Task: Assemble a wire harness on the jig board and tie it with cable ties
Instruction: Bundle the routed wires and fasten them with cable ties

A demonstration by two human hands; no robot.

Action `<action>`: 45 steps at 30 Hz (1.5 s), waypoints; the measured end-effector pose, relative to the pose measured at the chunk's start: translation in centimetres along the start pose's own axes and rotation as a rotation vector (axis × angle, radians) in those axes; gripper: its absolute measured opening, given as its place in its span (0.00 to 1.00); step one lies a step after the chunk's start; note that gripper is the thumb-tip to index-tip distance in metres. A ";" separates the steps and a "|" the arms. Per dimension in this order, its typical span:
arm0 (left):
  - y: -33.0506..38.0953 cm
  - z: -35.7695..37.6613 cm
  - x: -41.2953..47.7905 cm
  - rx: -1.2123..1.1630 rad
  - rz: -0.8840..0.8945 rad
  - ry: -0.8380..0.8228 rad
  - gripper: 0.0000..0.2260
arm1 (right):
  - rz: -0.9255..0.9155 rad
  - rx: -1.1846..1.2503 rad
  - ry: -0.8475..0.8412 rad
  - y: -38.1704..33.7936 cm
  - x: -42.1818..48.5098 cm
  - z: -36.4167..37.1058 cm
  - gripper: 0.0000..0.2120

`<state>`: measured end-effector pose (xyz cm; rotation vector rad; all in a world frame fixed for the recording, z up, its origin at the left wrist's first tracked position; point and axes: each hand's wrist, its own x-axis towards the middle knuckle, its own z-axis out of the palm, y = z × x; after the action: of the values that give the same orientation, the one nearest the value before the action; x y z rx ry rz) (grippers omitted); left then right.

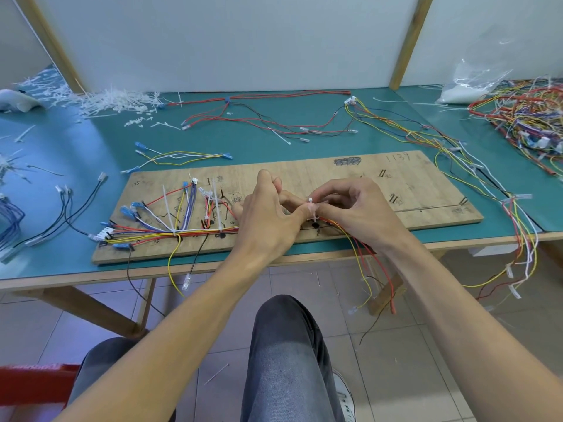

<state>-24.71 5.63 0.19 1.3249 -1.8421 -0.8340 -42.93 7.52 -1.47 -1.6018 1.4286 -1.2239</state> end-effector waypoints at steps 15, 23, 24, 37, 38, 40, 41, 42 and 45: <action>-0.3 -0.2 1.4 -0.055 -0.099 -0.115 0.04 | -0.141 -0.067 -0.109 0.9 -0.2 -0.6 0.07; 0.6 -0.9 2.2 0.047 -0.057 -0.194 0.06 | -0.142 -0.097 -0.064 1.0 -0.1 -0.6 0.04; 0.7 -0.9 2.3 0.076 -0.048 -0.186 0.06 | -0.144 -0.102 -0.061 1.0 -0.1 -0.6 0.03; 1.1 -0.4 2.8 0.115 0.020 -0.082 0.07 | -0.172 -0.164 -0.024 1.1 0.2 -0.5 0.02; 1.2 -0.3 2.8 0.111 0.028 -0.062 0.07 | -0.166 -0.165 -0.024 1.1 0.2 -0.6 0.03; 1.4 -0.3 2.9 0.101 0.045 -0.028 0.08 | -0.152 -0.169 -0.029 1.1 0.3 -0.7 0.03; 1.5 -0.2 3.0 0.096 0.055 -0.020 0.08 | -0.146 -0.167 -0.034 1.1 0.3 -0.7 0.03; 1.5 -0.2 3.0 0.093 0.067 -0.022 0.08 | -0.138 -0.158 -0.037 1.1 0.4 -0.7 0.02; 1.6 0.0 3.1 0.098 0.088 -0.056 0.08 | -0.134 -0.124 -0.037 1.1 0.3 -0.6 0.02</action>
<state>-26.24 3.11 2.04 1.2818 -1.9922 -0.7496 -43.92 7.04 -2.23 -1.8206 1.4174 -1.1938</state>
